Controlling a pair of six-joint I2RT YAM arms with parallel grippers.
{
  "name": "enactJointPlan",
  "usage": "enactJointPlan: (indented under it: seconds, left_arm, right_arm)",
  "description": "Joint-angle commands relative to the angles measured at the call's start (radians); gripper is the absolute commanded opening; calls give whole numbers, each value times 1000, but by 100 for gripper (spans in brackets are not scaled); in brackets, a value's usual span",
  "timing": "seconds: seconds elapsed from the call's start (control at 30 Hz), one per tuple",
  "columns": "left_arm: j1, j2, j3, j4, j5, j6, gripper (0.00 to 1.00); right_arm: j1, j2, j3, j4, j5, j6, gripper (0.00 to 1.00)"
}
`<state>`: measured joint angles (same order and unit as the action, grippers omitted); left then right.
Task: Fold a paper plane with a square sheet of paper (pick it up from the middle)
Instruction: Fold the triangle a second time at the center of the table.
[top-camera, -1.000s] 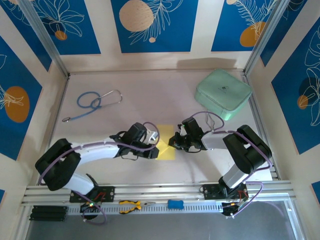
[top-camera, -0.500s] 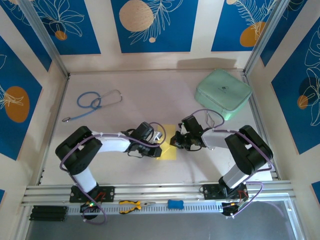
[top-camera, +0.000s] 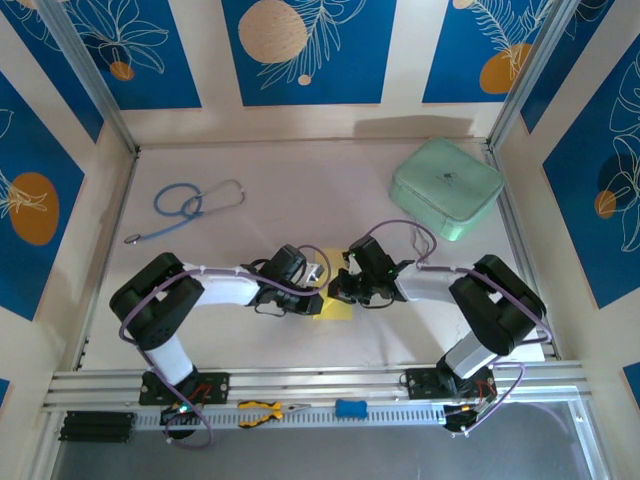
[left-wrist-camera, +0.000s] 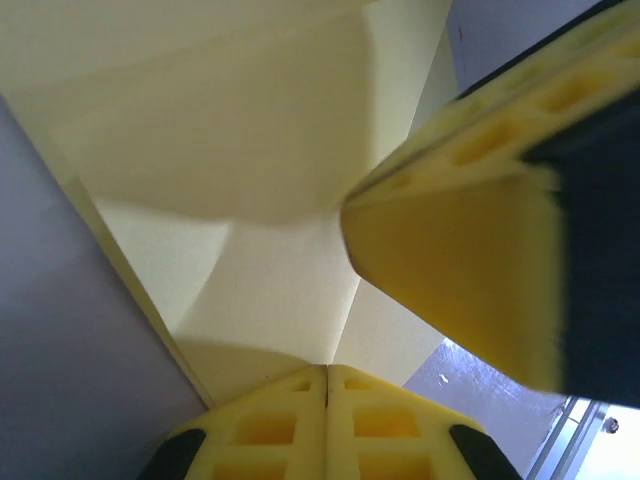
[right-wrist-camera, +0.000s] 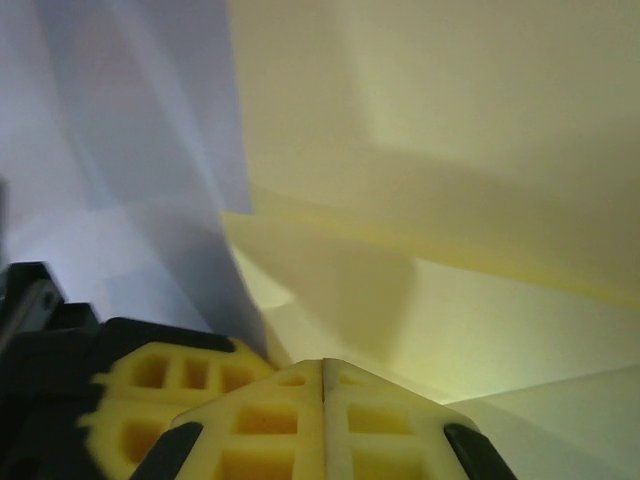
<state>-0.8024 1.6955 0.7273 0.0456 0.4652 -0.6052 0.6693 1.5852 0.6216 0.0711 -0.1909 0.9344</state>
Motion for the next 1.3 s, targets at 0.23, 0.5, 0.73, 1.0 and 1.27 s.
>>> enactJointPlan:
  seconds: [0.23,0.5,0.73,1.0,1.27]
  left_arm:
    - [8,43,-42,-58,-10,1,0]
    - [8,76,-42,-43,15,-3,0]
    - [9,70,-50,-29,30,-5,0]
    - [9,72,-52,-24,35,-5,0]
    - [8,44,-50,-16,39,-20,0]
  right_arm:
    - [-91,31,-63,42,-5,29,0]
    - [-155,8,-69,34,-10,-3,0]
    - [-238,-3,-130,117,-27,-5,0]
    - [-312,-90,-203,165,-12,-2,0]
    - [-303,-329,-230,68,-9,-19,0]
